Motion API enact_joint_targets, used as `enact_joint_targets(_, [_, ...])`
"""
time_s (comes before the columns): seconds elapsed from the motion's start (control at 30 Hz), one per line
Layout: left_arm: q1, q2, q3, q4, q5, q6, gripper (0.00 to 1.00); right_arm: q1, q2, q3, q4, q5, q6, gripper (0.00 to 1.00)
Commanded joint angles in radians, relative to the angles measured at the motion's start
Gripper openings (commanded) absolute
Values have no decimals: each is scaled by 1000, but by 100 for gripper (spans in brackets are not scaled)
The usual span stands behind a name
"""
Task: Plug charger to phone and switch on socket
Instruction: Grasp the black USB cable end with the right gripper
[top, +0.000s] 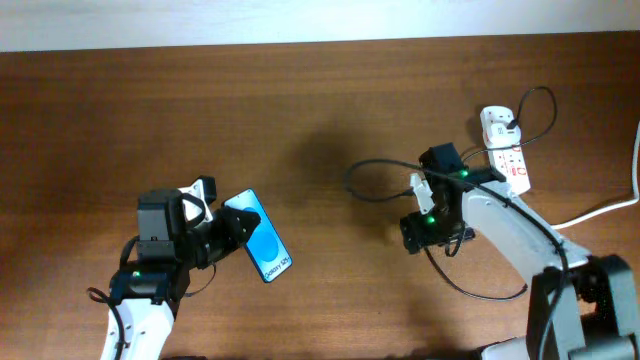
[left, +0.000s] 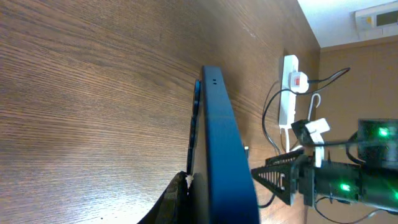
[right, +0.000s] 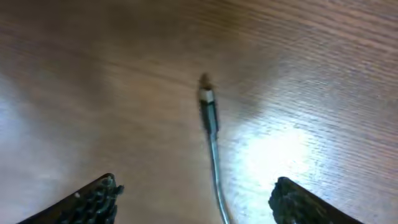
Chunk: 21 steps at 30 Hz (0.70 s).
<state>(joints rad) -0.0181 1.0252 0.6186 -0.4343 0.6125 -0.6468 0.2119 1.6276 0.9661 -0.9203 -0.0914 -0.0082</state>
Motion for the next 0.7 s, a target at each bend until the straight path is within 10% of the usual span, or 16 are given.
enact_joint_targets(0.0, [3,-6,8,-4,19,12,14,-17,109,-3,15,-31,13,69])
enact_joint_targets(0.37, [3,-6,8,-24,23,12,13,-17,182,-27,170,-82,13,4])
enact_joint_targets(0.43, [3,-6,8,-24,23,12,13,-17,182,-27,162,-82,13,4])
enact_joint_targets(0.47, [3,-6,8,-24,23,12,13,-17,182,-27,161,-82,13,25])
enact_joint_targets(0.57, [3,-6,8,-25,23,12,13,-17,182,-27,143,-82,13,45])
enact_joint_targets(0.67, [3,-6,8,-25,23,12,13,-17,182,-27,115,-75,13,46])
